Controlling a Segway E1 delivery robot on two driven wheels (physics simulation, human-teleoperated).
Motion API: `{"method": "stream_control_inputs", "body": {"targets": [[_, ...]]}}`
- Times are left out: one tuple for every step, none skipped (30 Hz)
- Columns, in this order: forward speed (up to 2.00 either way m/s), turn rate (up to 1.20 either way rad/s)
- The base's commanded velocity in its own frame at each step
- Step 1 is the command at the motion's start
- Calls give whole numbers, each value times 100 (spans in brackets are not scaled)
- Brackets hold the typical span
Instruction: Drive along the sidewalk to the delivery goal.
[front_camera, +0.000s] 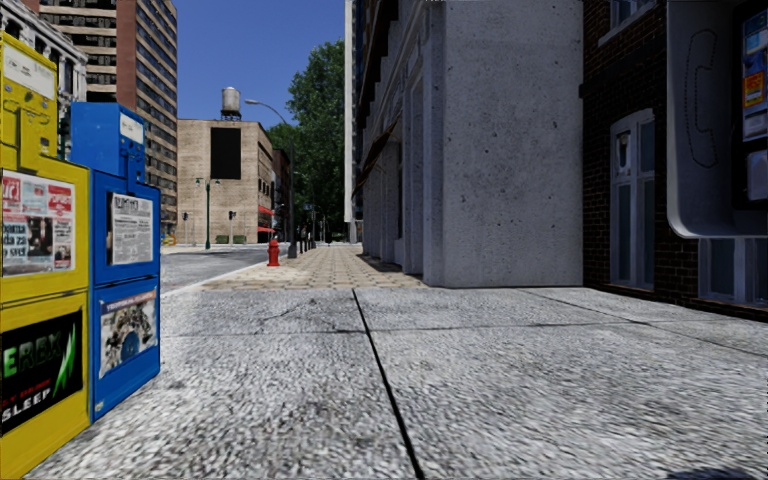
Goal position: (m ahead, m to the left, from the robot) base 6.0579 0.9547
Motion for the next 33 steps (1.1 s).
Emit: {"method": "stream_control_inputs", "body": {"targets": [[161, 120], [161, 120], [161, 120], [161, 120], [161, 119], [161, 72], [161, 3], [161, 0], [161, 0], [161, 0], [161, 0], [161, 0], [161, 0], [161, 0], [161, 0], [161, 0], [161, 0], [160, 0], [160, 0], [160, 0], [160, 0], [159, 0], [158, 0], [158, 0], [158, 0], [157, 0], [154, 0], [153, 0], [153, 0], [153, 0], [153, 0], [152, 0], [152, 0]]}}
